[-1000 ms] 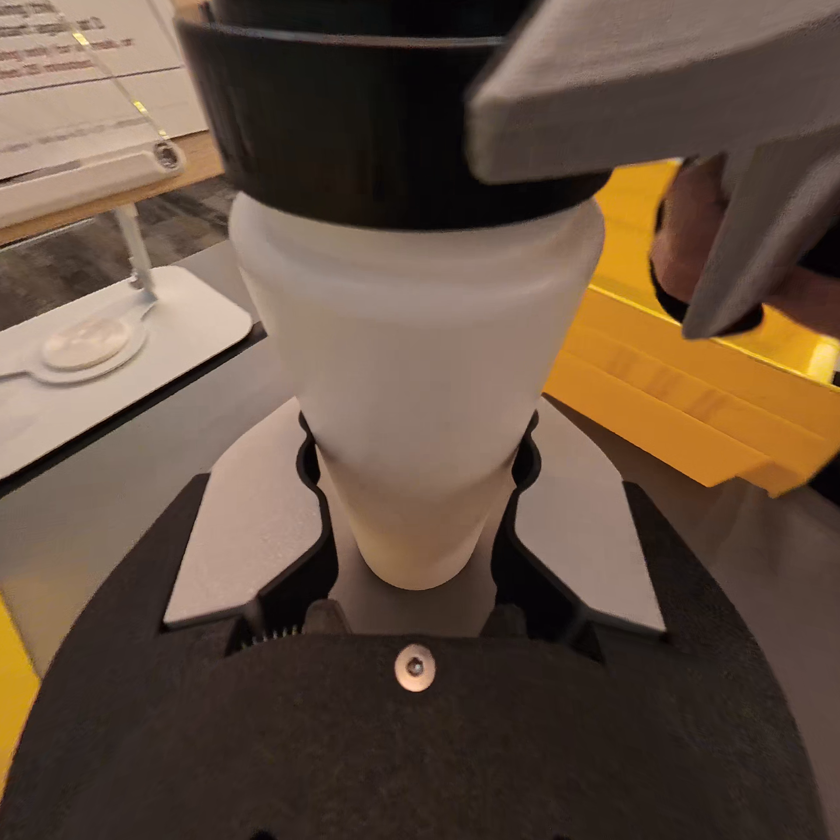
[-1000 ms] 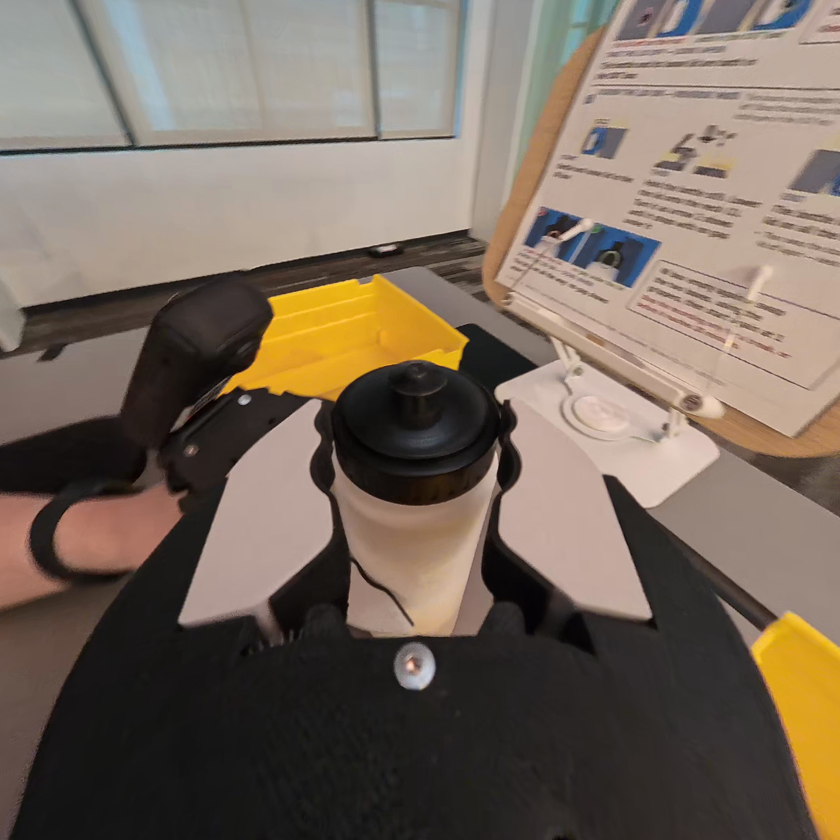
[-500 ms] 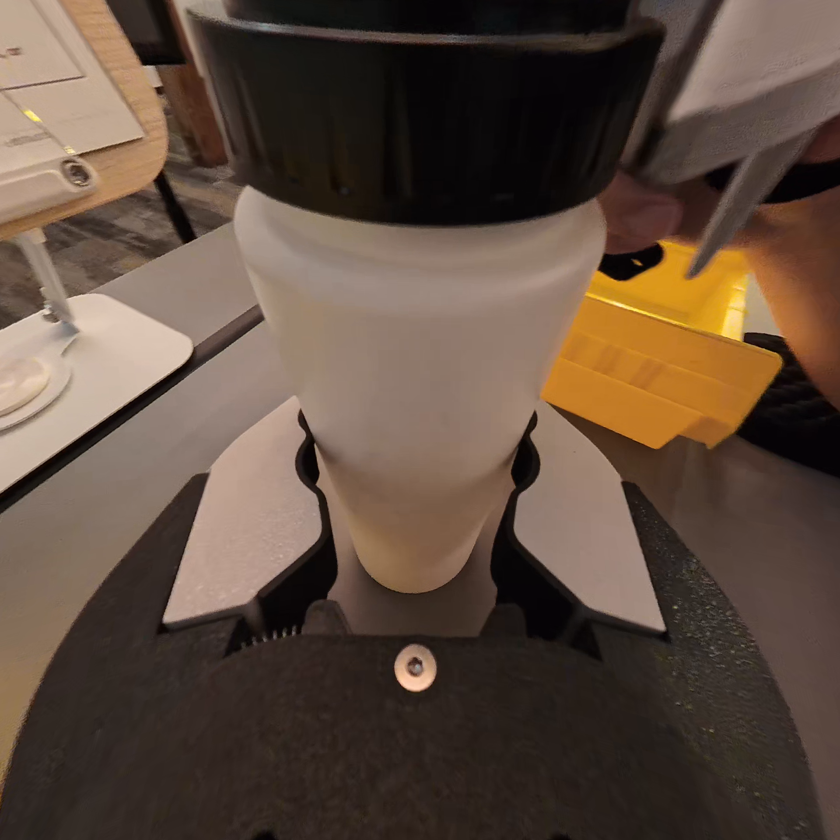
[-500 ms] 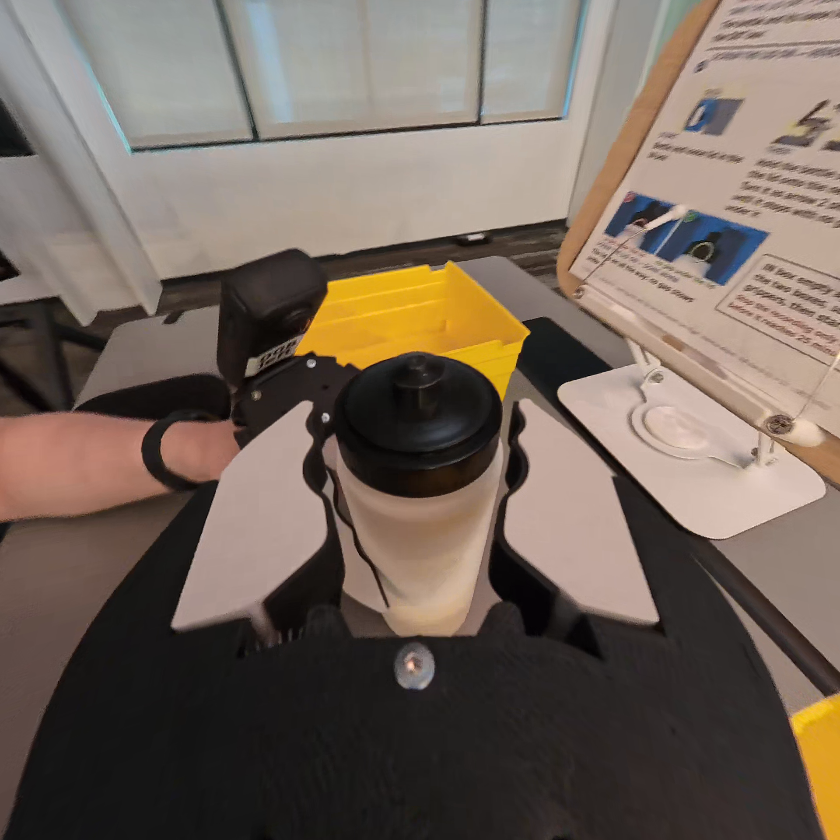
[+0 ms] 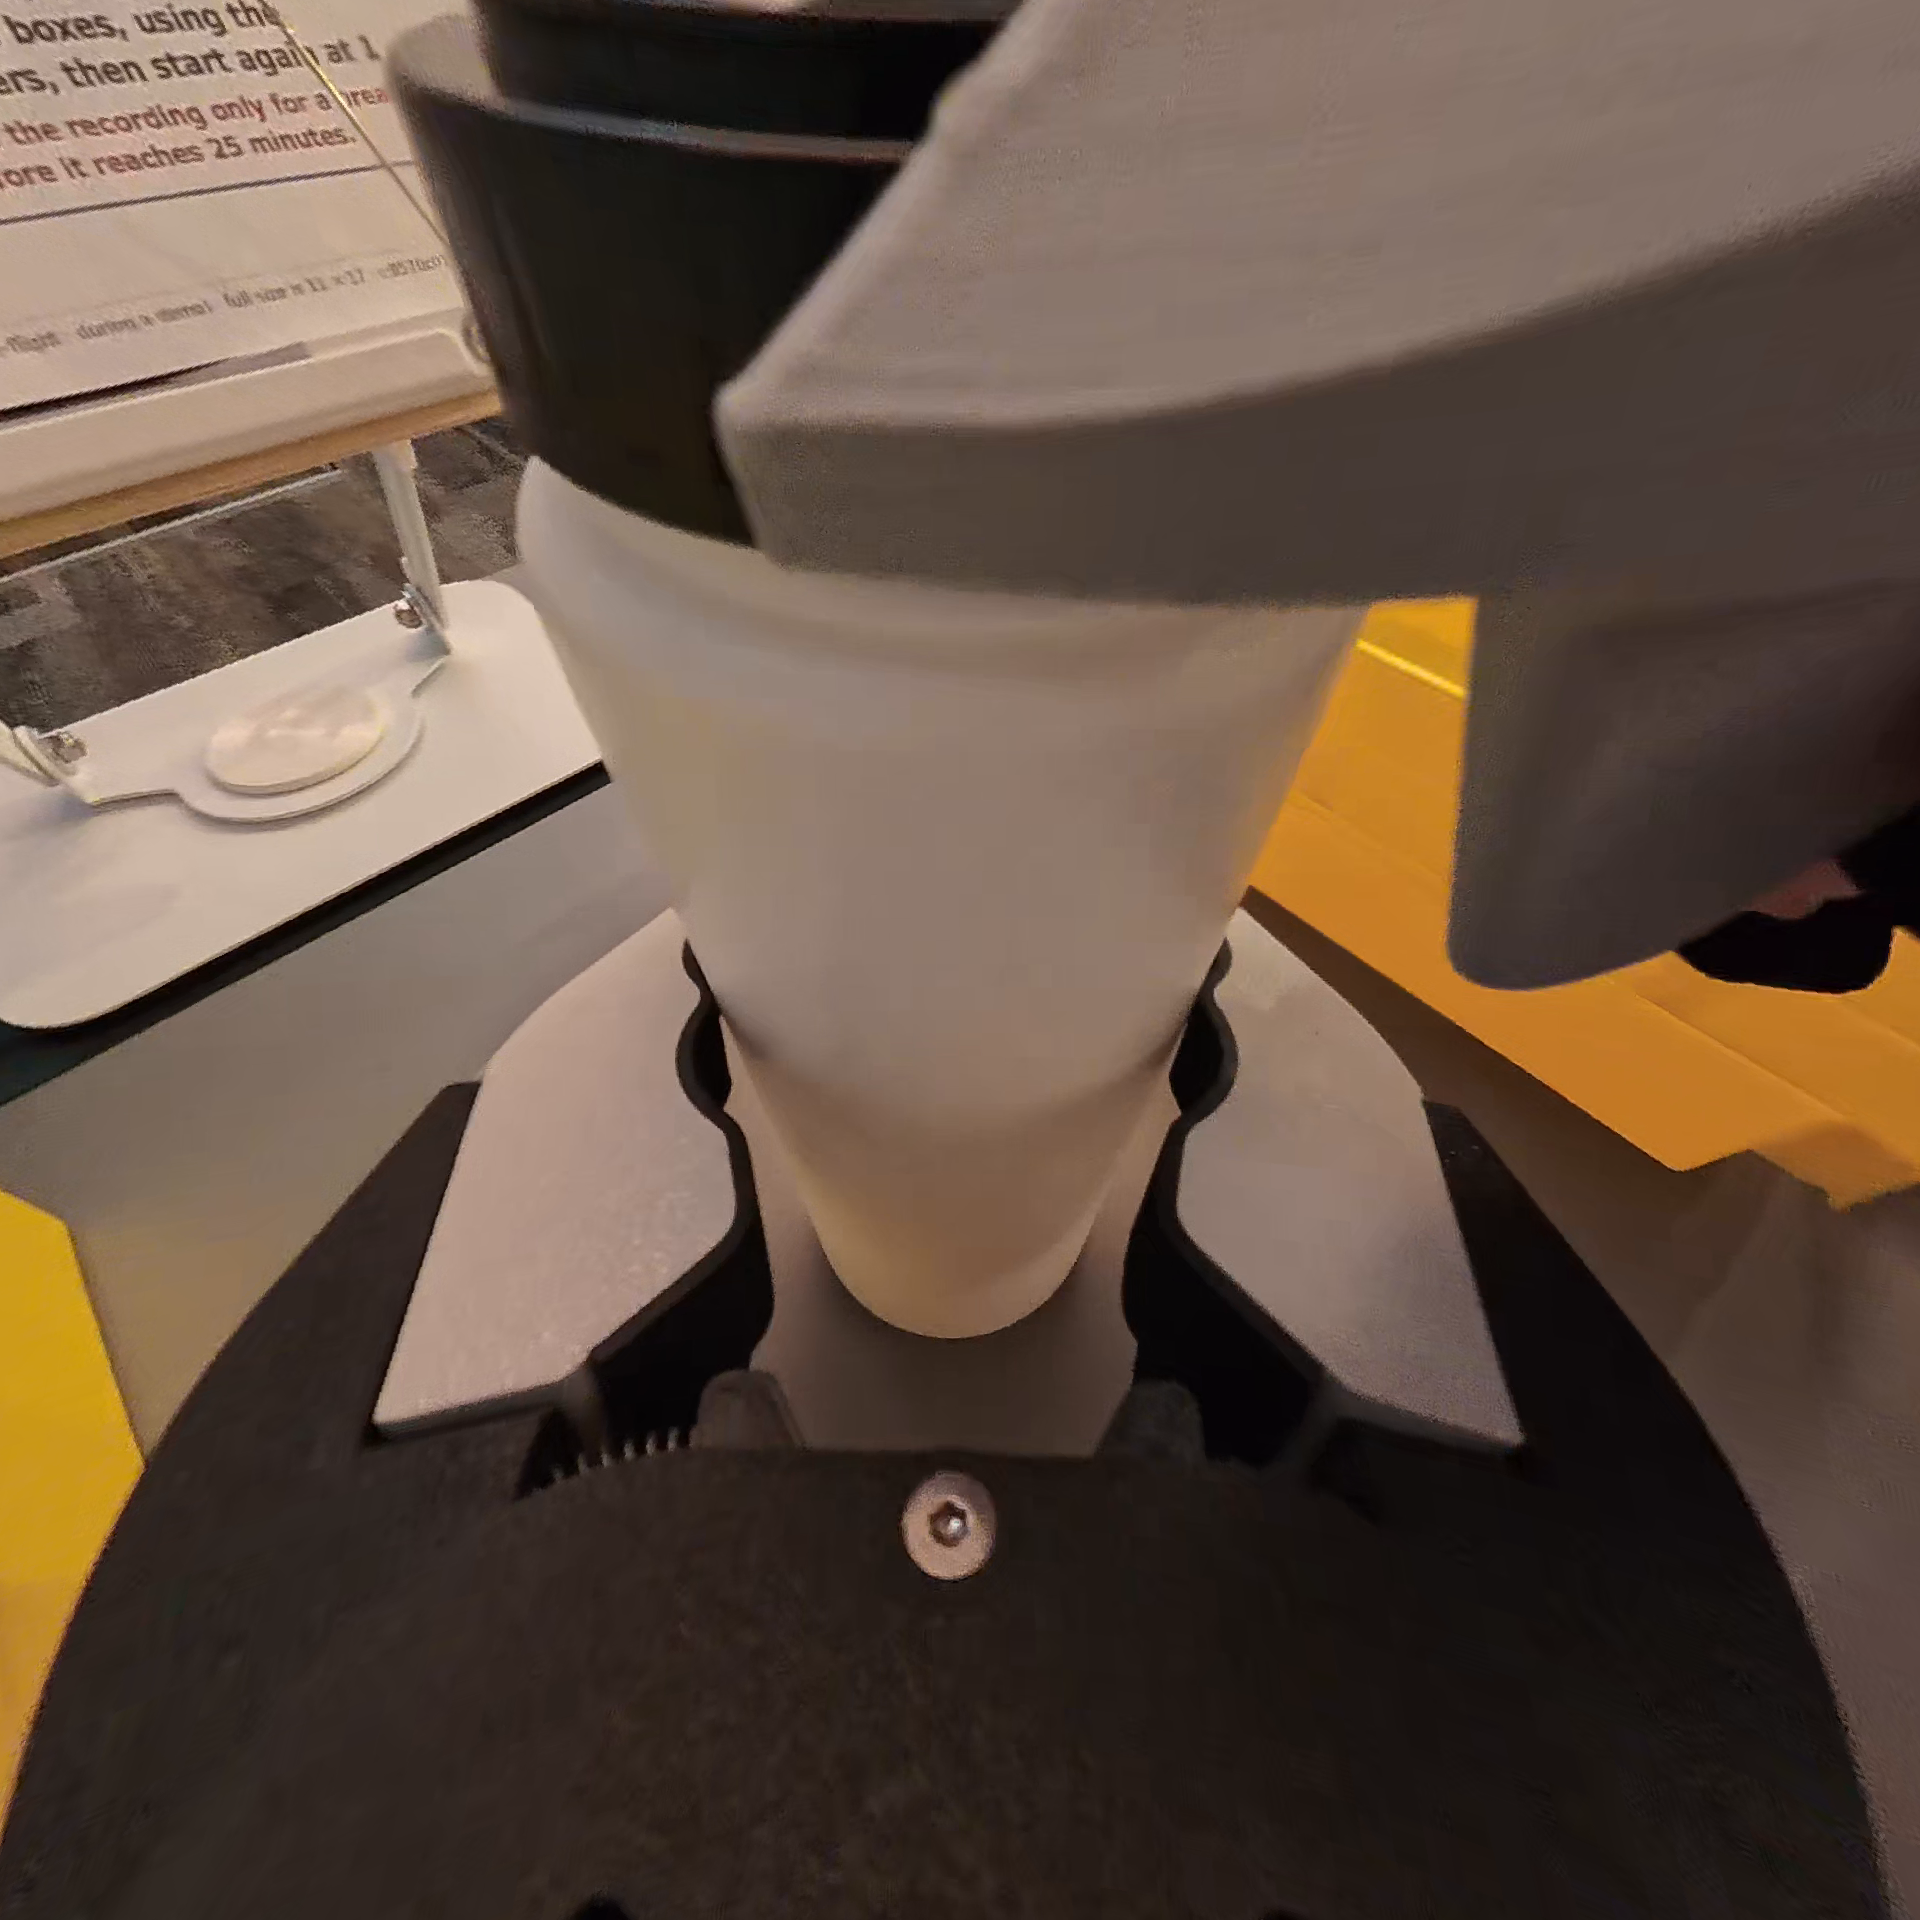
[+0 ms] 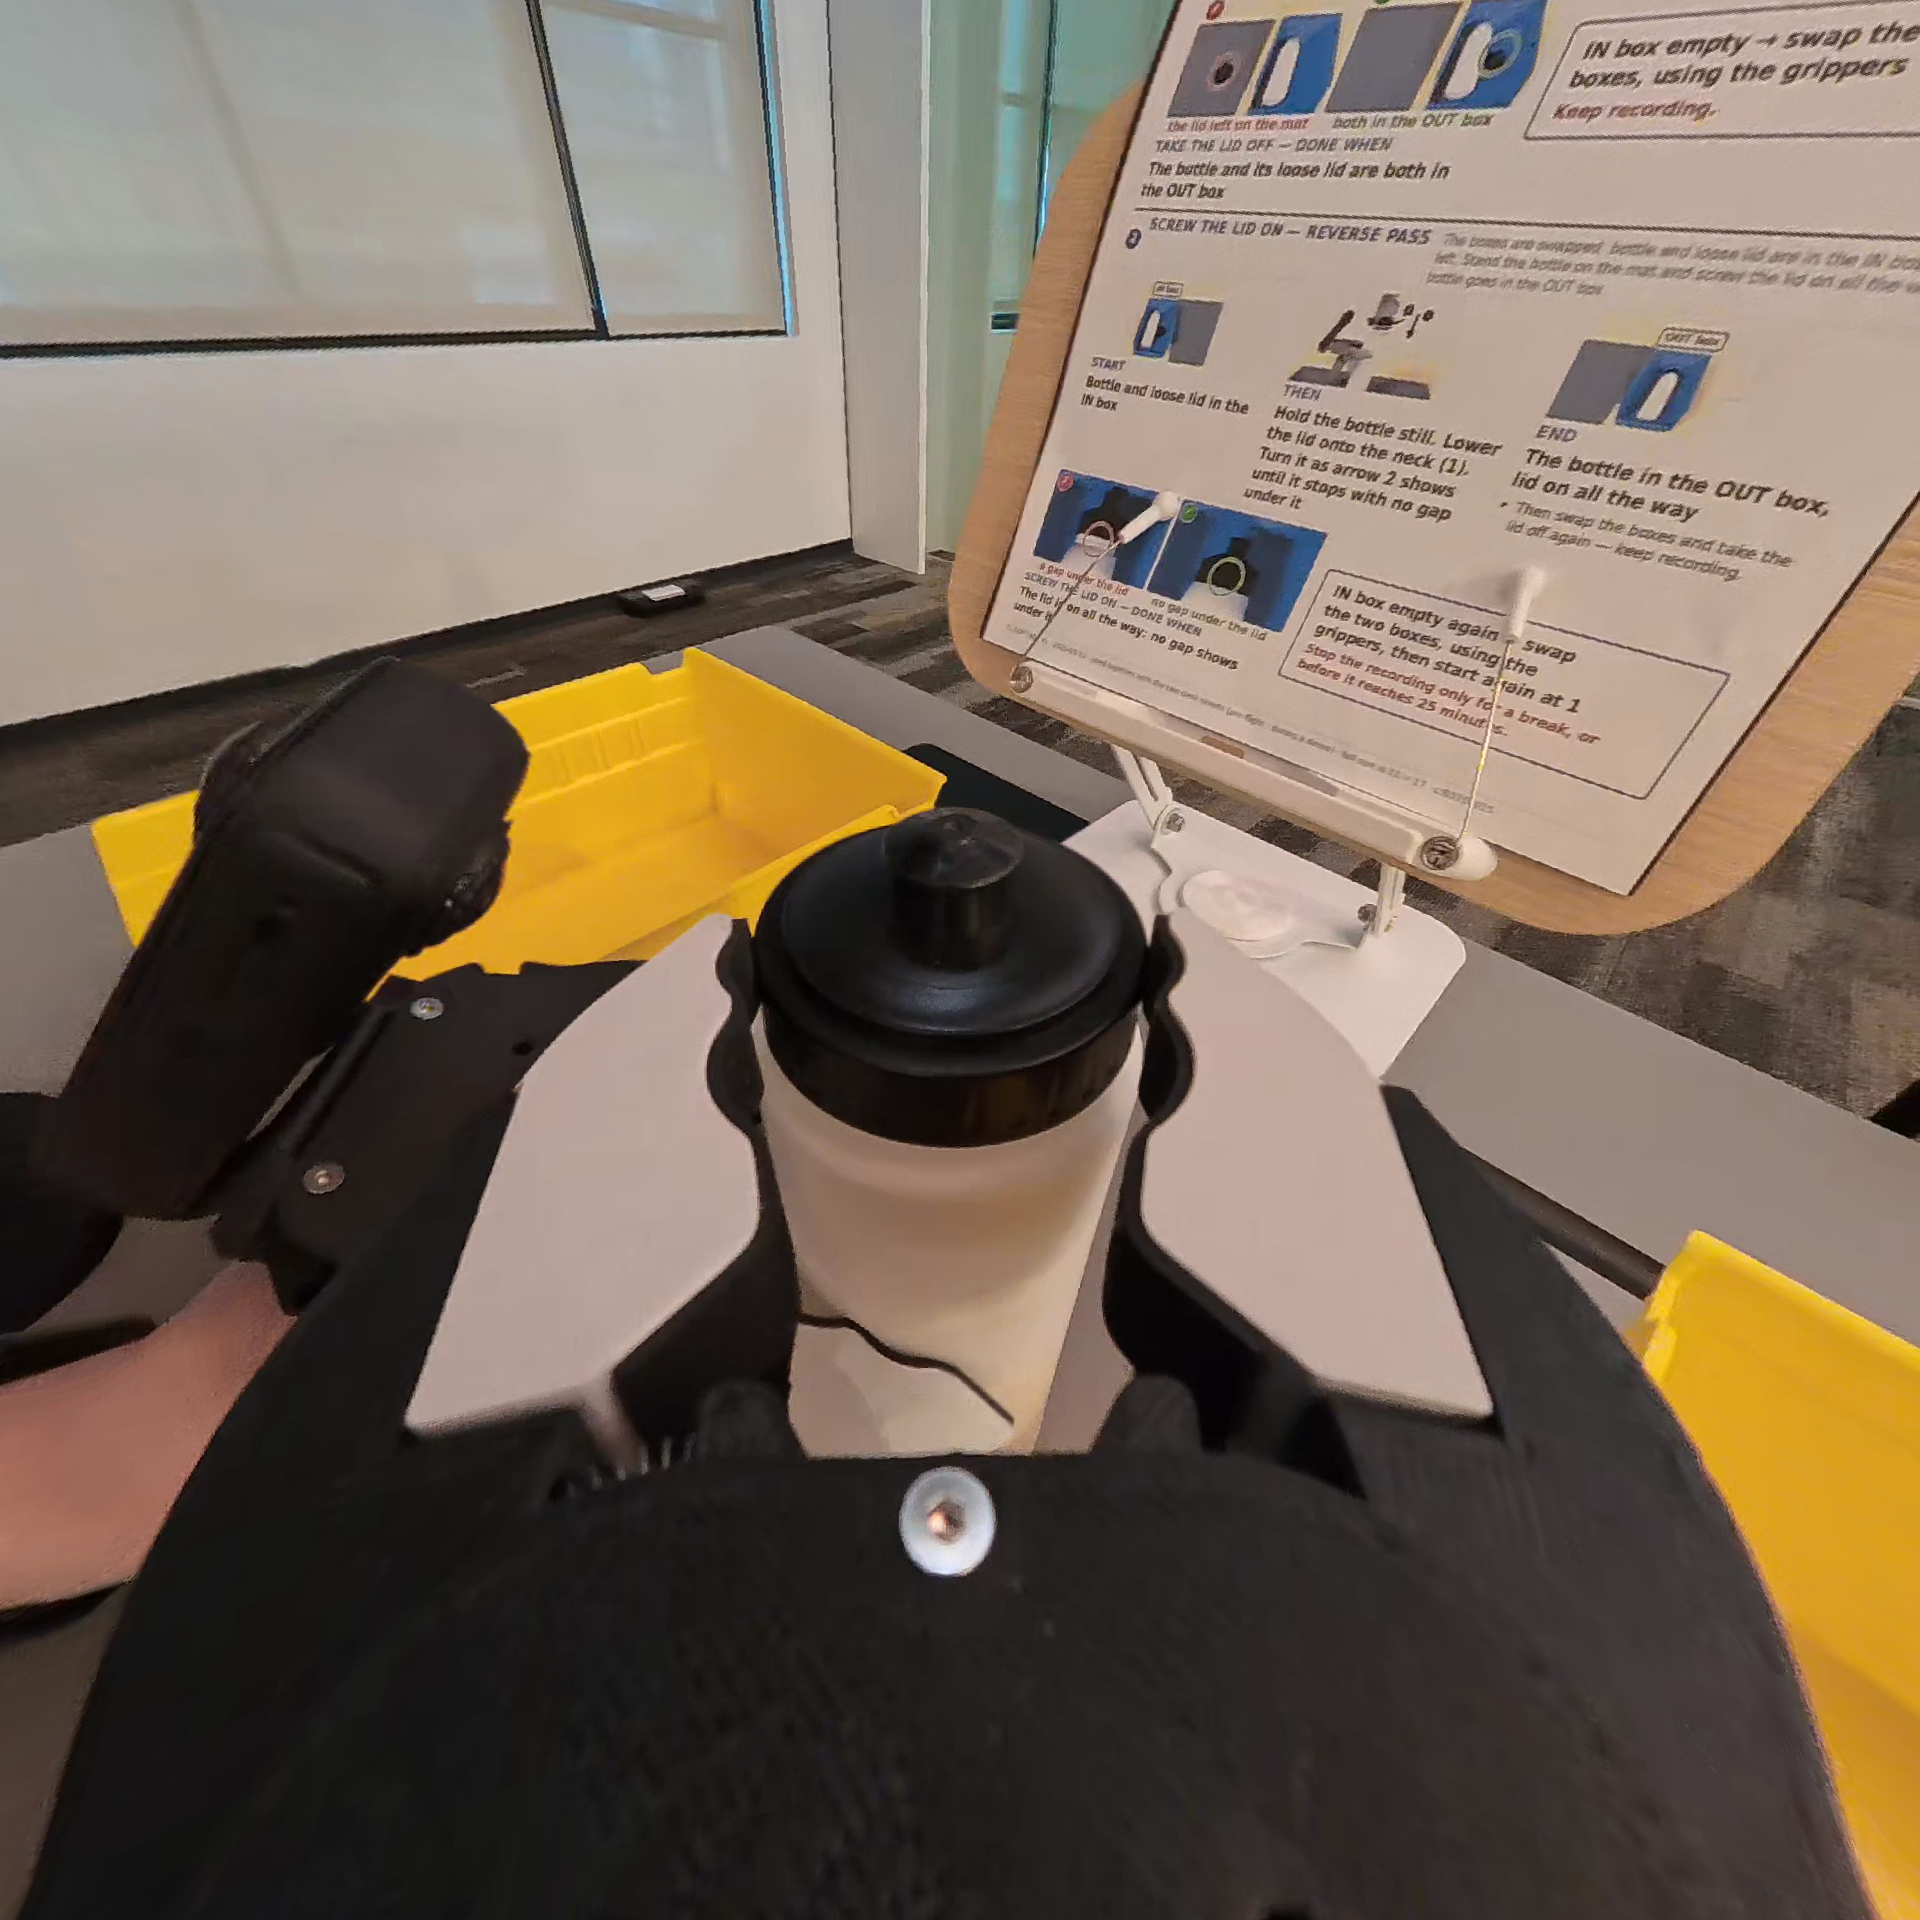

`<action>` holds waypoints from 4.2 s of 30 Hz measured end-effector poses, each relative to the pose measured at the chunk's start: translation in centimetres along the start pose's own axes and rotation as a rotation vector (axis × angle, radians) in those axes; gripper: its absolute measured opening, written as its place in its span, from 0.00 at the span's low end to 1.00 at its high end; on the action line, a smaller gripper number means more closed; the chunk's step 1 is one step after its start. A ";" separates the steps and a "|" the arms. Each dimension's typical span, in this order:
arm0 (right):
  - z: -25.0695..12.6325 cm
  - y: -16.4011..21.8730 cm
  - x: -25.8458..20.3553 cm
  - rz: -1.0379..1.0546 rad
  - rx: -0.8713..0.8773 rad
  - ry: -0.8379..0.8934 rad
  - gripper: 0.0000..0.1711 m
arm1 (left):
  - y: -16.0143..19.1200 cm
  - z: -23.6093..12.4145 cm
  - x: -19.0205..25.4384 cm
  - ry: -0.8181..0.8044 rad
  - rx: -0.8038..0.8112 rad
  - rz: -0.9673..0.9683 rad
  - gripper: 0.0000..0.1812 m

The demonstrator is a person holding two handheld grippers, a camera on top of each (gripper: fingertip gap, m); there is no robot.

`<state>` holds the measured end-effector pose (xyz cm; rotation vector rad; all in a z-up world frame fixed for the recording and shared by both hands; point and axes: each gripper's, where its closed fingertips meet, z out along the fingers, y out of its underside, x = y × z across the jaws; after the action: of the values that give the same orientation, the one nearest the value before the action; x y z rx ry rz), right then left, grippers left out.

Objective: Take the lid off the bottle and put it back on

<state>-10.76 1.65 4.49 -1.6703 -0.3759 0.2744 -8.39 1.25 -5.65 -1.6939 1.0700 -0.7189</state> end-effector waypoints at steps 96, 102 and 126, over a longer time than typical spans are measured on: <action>-0.5 0.1 0.1 -0.016 -0.018 -0.307 0.42 | -0.3 0.2 0.8 0.170 0.057 0.004 0.47; 0.3 0.0 -0.1 -0.035 0.018 -0.018 0.42 | -0.1 0.1 -0.4 0.040 0.042 0.013 0.47; 0.1 -0.2 0.2 0.133 0.018 -0.107 0.42 | -0.2 0.4 1.2 0.079 0.050 0.017 0.47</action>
<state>-10.61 1.90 4.66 -1.6694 -0.3419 0.4664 -7.43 0.36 -5.61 -1.6238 1.1110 -0.8003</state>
